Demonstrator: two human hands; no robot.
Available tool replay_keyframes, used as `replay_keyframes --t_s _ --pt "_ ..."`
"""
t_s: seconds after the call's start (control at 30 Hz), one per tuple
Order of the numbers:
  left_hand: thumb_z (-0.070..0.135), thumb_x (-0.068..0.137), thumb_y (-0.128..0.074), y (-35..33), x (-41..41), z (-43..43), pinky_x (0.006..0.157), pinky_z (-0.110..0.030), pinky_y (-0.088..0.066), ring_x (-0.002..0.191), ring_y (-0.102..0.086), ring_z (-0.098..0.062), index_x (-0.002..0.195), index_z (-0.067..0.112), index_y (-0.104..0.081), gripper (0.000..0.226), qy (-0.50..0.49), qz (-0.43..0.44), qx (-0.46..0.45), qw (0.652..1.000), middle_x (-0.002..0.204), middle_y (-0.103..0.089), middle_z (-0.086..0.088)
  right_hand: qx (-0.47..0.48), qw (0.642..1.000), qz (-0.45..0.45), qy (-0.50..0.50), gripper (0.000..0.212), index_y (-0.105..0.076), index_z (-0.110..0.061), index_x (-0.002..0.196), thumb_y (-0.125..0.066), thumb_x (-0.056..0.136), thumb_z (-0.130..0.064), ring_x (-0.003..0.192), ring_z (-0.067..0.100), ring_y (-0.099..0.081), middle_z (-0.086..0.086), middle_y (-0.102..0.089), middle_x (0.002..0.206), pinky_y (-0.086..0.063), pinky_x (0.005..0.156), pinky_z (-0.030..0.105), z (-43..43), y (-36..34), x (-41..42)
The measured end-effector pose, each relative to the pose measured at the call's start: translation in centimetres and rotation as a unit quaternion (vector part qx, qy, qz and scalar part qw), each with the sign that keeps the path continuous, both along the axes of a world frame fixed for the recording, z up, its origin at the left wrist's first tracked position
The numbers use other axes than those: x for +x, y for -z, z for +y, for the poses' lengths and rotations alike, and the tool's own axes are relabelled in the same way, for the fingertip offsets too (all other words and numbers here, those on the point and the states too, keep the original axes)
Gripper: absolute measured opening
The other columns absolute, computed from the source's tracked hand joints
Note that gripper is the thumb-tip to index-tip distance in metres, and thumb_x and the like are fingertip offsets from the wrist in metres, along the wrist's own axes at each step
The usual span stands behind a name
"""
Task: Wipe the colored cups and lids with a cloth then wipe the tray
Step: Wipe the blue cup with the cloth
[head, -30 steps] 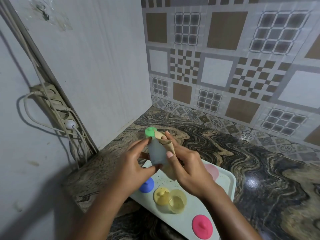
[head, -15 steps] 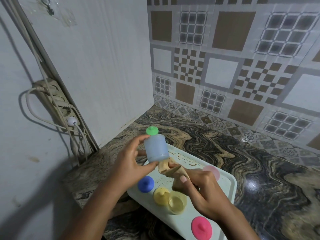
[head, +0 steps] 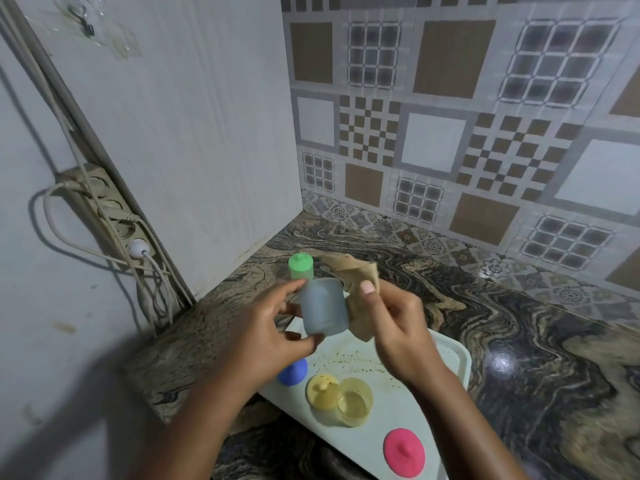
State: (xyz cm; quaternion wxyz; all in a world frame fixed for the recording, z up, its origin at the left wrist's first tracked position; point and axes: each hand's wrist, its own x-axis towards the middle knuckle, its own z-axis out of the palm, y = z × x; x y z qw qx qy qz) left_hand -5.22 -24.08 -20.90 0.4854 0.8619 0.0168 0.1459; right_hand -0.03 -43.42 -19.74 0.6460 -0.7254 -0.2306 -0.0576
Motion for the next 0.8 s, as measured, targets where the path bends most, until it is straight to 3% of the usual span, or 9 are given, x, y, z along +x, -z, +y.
replay_keyframes --t_s 0.07,0.13,0.2,0.3,0.43,0.53,0.63,0.73,0.8 --pt "0.011 0.061 -0.094 -0.2 0.1 -0.3 0.066 -0.025 -0.062 0.097 -0.069 -0.001 0.134 0.023 -0.061 0.081 -0.003 -0.015 0.024 1.000 0.114 -0.068 0.003 -0.064 0.997 -0.039 -0.024 0.030 -0.073 -0.038 0.093 -0.046 0.105 -0.029 0.069 -0.002 -0.052 -0.020 -0.062 0.077 -0.040 0.063 0.023 0.6 0.1 0.0" --pt "0.010 0.060 -0.093 -0.3 0.3 -0.2 0.065 -0.028 -0.063 0.096 -0.069 -0.004 0.132 0.016 -0.063 0.078 -0.004 -0.026 0.035 0.999 0.120 -0.066 0.003 -0.104 0.990 -0.083 -0.044 0.031 -0.073 -0.022 0.122 -0.047 0.105 -0.020 0.106 -0.002 -0.064 -0.028 -0.068 0.113 -0.048 0.082 0.020 0.8 0.2 -0.3" --pt "0.012 0.058 -0.091 -0.5 0.4 -0.2 0.062 -0.031 -0.063 0.096 -0.069 -0.008 0.129 0.014 -0.066 0.075 0.002 -0.032 0.032 0.999 0.124 -0.064 0.006 -0.108 0.985 -0.119 -0.065 0.038 -0.061 -0.012 0.140 -0.048 0.104 -0.013 0.142 0.006 -0.046 -0.011 -0.056 0.147 -0.043 0.110 0.024 0.5 0.6 -0.5" --pt "0.022 0.056 -0.083 -0.6 0.2 -0.4 0.057 -0.033 -0.062 0.094 -0.068 -0.009 0.121 0.023 -0.069 0.066 0.011 -0.047 0.030 0.998 0.115 -0.064 0.018 -0.104 0.982 -0.138 -0.078 0.040 -0.057 -0.013 0.143 -0.048 0.104 -0.010 0.148 0.012 -0.037 -0.001 -0.048 0.154 -0.039 0.117 0.037 -0.3 1.2 -0.5" --pt "0.013 0.057 -0.091 -1.0 0.2 -0.5 0.068 -0.027 -0.062 0.096 -0.069 -0.005 0.126 0.021 -0.068 0.073 0.001 -0.056 0.040 0.998 0.115 -0.067 0.016 -0.125 0.976 -0.166 -0.070 0.037 -0.067 -0.008 0.132 -0.046 0.103 -0.018 0.143 0.012 -0.045 0.002 -0.059 0.145 -0.044 0.113 0.029 -1.4 2.0 -1.2" --pt "0.006 0.055 -0.092 -1.3 0.5 0.2 0.075 -0.026 -0.059 0.096 -0.065 -0.003 0.128 0.025 -0.064 0.080 -0.004 -0.060 0.044 0.997 0.122 -0.063 0.014 -0.143 0.974 -0.165 -0.065 0.034 -0.077 -0.007 0.099 -0.045 0.103 -0.019 0.121 0.000 -0.064 -0.007 -0.077 0.101 -0.049 0.094 0.013 -2.1 2.6 -2.1" --pt "0.009 0.059 -0.091 -1.2 0.8 0.9 0.082 -0.025 -0.056 0.099 -0.066 -0.003 0.127 0.032 -0.061 0.078 0.002 -0.054 0.044 0.998 0.127 -0.061 0.013 -0.158 0.974 -0.143 -0.076 0.038 -0.072 -0.007 0.081 -0.045 0.106 -0.017 0.089 -0.025 -0.053 -0.016 -0.063 0.073 -0.045 0.083 0.008 -2.7 3.1 -2.6" --pt "0.011 0.065 -0.090 -1.2 0.8 1.4 0.082 -0.009 -0.050 0.103 -0.066 0.004 0.137 0.037 -0.056 0.083 -0.014 -0.040 0.009 0.999 0.131 -0.058 0.018 -0.116 0.987 -0.079 -0.072 0.042 -0.070 -0.021 0.081 -0.041 0.109 -0.032 0.065 -0.005 -0.060 -0.015 -0.066 0.069 -0.046 0.061 0.018 -3.1 3.3 -2.8" --pt "0.013 0.067 -0.090 -1.2 0.8 1.4 0.080 -0.004 -0.047 0.104 -0.064 0.010 0.140 0.038 -0.052 0.086 -0.018 -0.038 0.004 0.999 0.130 -0.058 0.022 -0.048 0.997 -0.053 -0.026 0.033 -0.068 -0.028 0.082 -0.046 0.106 -0.034 0.060 -0.001 -0.056 -0.014 -0.066 0.066 -0.050 0.058 0.025 -3.4 3.4 -2.5"
